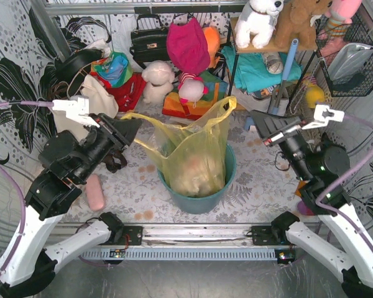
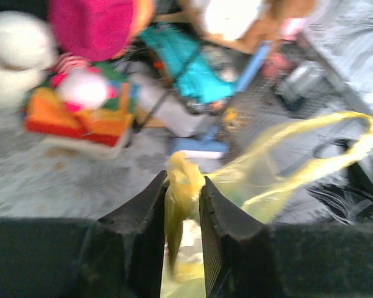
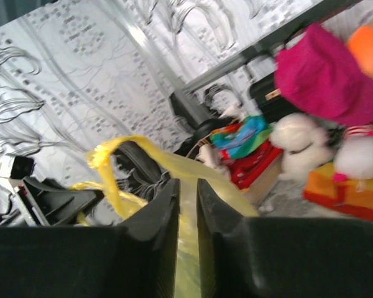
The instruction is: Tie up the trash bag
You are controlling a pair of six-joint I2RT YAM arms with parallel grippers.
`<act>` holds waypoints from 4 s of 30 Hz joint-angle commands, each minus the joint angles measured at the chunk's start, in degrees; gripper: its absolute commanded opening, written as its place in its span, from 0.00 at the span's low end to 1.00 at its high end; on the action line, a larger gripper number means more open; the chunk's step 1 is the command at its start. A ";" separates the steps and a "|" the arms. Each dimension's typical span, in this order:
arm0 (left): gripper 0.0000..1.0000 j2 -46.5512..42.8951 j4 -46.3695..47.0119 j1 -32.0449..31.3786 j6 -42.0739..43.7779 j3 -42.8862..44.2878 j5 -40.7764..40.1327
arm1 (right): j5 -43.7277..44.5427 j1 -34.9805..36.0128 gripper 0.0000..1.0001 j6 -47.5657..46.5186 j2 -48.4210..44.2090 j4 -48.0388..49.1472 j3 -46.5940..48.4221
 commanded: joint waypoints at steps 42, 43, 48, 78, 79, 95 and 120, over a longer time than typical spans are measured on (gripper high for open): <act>0.48 12.90 -0.21 0.06 4.87 16.32 16.39 | -27.00 0.08 0.51 10.37 17.20 14.71 10.45; 0.48 12.94 -0.82 0.02 5.01 16.79 16.24 | -26.97 0.16 0.50 10.29 17.60 14.72 10.70; 0.48 12.86 -6.73 0.07 6.06 20.41 13.15 | -27.01 0.13 0.47 9.38 18.54 14.67 11.97; 0.28 19.00 -16.77 0.14 8.99 30.21 21.39 | -25.78 0.13 0.41 7.92 20.40 14.01 13.34; 0.28 18.57 -15.35 0.13 8.58 29.46 22.85 | -25.78 0.09 0.39 7.85 20.64 14.33 13.44; 0.22 10.19 24.25 0.10 3.94 20.33 10.98 | -27.65 0.12 0.35 -2.25 28.06 14.53 34.51; 0.73 20.30 0.25 0.09 2.80 24.78 37.33 | -20.65 0.08 0.30 3.97 17.63 16.70 13.61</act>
